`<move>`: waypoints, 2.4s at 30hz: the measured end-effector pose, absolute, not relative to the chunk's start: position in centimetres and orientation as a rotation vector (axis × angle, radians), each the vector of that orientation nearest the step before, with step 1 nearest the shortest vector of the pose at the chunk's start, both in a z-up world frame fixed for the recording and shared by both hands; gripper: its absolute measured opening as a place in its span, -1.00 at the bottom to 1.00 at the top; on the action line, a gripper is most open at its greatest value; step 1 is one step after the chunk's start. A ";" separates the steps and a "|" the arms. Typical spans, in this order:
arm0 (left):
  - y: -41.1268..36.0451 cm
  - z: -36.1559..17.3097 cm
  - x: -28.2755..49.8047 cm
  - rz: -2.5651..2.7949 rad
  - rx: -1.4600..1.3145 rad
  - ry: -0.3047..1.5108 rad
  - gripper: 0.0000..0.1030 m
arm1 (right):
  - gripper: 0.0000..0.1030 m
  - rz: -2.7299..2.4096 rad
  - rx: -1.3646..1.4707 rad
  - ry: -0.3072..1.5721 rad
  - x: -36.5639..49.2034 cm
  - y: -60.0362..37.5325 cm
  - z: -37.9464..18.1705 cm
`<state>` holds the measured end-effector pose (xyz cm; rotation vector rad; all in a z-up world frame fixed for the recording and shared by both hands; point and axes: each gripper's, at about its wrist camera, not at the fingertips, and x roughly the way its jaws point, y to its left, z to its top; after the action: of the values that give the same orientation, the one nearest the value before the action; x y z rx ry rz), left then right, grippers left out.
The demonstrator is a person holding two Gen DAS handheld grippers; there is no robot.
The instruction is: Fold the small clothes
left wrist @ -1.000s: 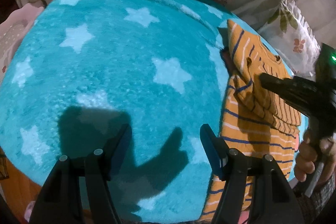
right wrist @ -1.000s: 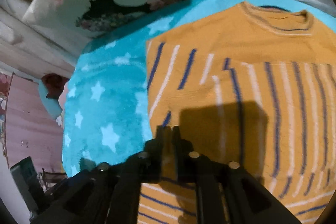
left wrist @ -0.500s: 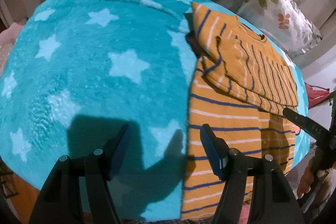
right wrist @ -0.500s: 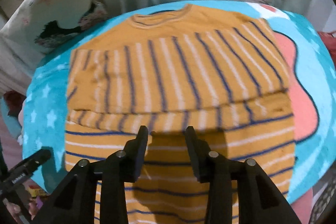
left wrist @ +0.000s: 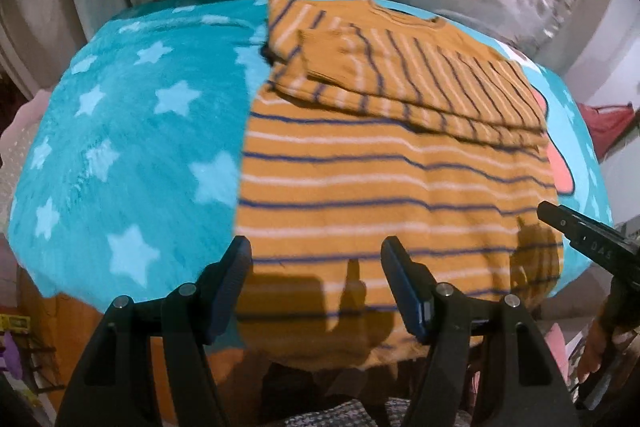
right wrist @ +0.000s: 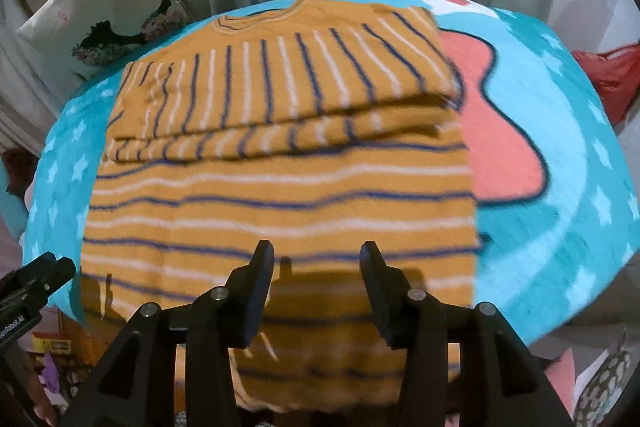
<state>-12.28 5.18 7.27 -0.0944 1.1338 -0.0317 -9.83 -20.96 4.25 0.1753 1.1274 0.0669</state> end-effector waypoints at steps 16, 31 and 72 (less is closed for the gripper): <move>-0.4 7.1 -18.4 -0.020 -0.072 1.118 0.29 | 0.02 0.043 0.178 1.152 -17.1 -27.0 3.0; 1.2 6.6 -18.6 0.019 -0.084 1.148 0.29 | 0.09 0.077 0.166 1.175 -16.8 -25.1 2.3; 9.8 4.7 -17.4 0.097 -0.220 1.130 0.47 | 0.19 -0.017 0.329 1.168 -17.9 -30.5 1.2</move>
<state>-17.40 9.79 4.70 -0.2197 1.1296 0.0971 -17.89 -30.45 1.17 0.3291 1.1677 -0.0174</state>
